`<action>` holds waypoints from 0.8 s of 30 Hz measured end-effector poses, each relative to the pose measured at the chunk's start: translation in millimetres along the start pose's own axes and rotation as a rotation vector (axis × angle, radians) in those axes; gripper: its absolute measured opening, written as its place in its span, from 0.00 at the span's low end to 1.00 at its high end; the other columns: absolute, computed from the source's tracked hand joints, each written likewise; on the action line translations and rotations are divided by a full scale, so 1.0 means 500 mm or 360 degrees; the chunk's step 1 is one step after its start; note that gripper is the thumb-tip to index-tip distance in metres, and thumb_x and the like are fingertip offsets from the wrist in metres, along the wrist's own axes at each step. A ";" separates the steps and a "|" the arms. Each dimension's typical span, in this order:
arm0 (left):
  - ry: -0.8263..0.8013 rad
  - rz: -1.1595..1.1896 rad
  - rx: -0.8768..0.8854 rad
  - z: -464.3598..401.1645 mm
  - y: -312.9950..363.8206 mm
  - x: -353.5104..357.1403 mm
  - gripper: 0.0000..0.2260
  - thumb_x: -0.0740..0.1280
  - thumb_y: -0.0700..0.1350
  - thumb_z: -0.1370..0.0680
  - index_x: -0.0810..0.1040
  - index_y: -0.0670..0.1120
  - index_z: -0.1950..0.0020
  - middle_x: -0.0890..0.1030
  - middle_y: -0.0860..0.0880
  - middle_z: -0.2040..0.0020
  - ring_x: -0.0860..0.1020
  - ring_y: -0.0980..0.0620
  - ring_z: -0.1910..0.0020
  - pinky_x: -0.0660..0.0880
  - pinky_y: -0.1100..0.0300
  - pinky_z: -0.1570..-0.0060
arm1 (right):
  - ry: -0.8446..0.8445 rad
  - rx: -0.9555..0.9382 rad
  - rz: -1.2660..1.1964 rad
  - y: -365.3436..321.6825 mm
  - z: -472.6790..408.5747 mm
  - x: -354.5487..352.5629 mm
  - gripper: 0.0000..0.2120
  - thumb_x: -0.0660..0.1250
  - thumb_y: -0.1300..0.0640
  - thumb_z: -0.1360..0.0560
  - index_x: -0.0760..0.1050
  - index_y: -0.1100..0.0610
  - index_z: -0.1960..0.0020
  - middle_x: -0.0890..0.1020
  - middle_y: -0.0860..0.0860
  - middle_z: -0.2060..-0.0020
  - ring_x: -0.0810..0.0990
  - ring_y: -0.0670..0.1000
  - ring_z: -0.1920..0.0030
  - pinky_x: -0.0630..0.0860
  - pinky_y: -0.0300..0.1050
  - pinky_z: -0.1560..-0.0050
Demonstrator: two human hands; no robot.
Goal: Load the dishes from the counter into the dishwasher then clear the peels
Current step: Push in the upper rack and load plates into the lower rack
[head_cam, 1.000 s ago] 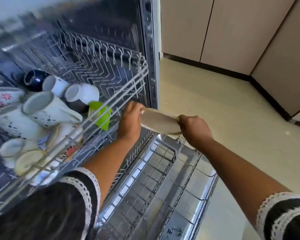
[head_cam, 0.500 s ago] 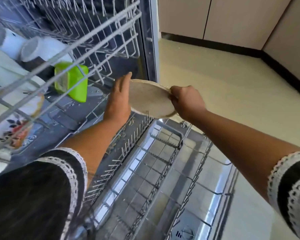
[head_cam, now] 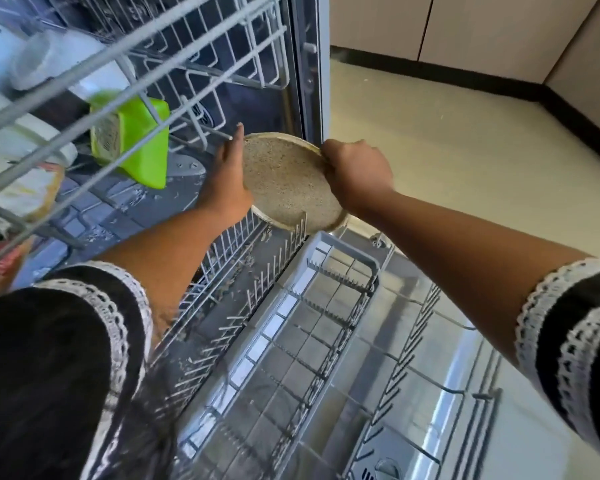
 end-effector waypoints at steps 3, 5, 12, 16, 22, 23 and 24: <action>-0.0017 0.0041 -0.0024 0.000 -0.016 -0.002 0.46 0.62 0.26 0.26 0.40 0.56 0.21 0.50 0.43 0.21 0.76 0.48 0.59 0.68 0.59 0.71 | -0.0041 0.0015 0.0004 -0.017 -0.024 0.010 0.09 0.59 0.64 0.22 0.74 0.56 0.45 0.79 0.58 0.58 0.74 0.59 0.62 0.68 0.48 0.64; -0.0028 0.0040 -0.0087 -0.001 -0.032 0.000 0.46 0.61 0.26 0.26 0.39 0.58 0.22 0.52 0.42 0.21 0.75 0.49 0.66 0.68 0.57 0.73 | -0.0133 0.0024 0.0026 -0.031 -0.031 0.021 0.13 0.59 0.67 0.22 0.72 0.57 0.40 0.77 0.58 0.57 0.75 0.60 0.59 0.68 0.49 0.63; -0.0146 -0.0052 -0.0181 -0.004 -0.043 0.005 0.44 0.62 0.27 0.26 0.40 0.52 0.21 0.41 0.42 0.21 0.77 0.35 0.46 0.74 0.51 0.60 | -0.0365 0.0068 -0.0065 -0.026 -0.038 0.048 0.40 0.59 0.71 0.26 0.44 0.57 0.21 0.74 0.61 0.40 0.72 0.57 0.55 0.69 0.49 0.60; -0.0193 -0.0064 -0.0156 -0.012 -0.045 -0.001 0.44 0.62 0.29 0.25 0.40 0.57 0.22 0.46 0.43 0.21 0.78 0.35 0.48 0.78 0.42 0.55 | -0.0246 0.0145 -0.0245 -0.009 -0.022 0.043 0.38 0.60 0.72 0.27 0.49 0.53 0.23 0.72 0.61 0.38 0.77 0.61 0.48 0.78 0.56 0.53; -0.0163 -0.0055 -0.0062 -0.012 -0.033 -0.006 0.49 0.64 0.29 0.27 0.35 0.61 0.24 0.42 0.44 0.21 0.64 0.36 0.28 0.78 0.43 0.50 | -0.0231 0.0114 -0.0270 0.004 -0.012 0.033 0.30 0.66 0.65 0.24 0.56 0.54 0.27 0.74 0.60 0.38 0.77 0.60 0.48 0.76 0.52 0.55; -0.0158 -0.0062 -0.0031 -0.009 -0.028 -0.006 0.49 0.64 0.29 0.27 0.35 0.60 0.23 0.41 0.44 0.21 0.58 0.37 0.25 0.77 0.44 0.48 | -0.0222 0.0113 -0.0271 0.004 -0.009 0.029 0.29 0.66 0.62 0.23 0.57 0.54 0.27 0.73 0.60 0.38 0.77 0.60 0.47 0.76 0.52 0.55; -0.0148 -0.0089 -0.0016 -0.004 -0.023 -0.005 0.49 0.65 0.31 0.27 0.35 0.59 0.23 0.40 0.43 0.21 0.52 0.37 0.23 0.76 0.45 0.44 | -0.0206 0.0119 -0.0269 0.006 -0.004 0.024 0.28 0.66 0.60 0.23 0.57 0.54 0.27 0.72 0.59 0.36 0.76 0.60 0.45 0.76 0.52 0.54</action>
Point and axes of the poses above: each hand's wrist, its own z-axis away from the middle knuckle, its own x-axis out of the palm, y = z × x, the point moved 5 cm from there along -z, towards the middle knuckle
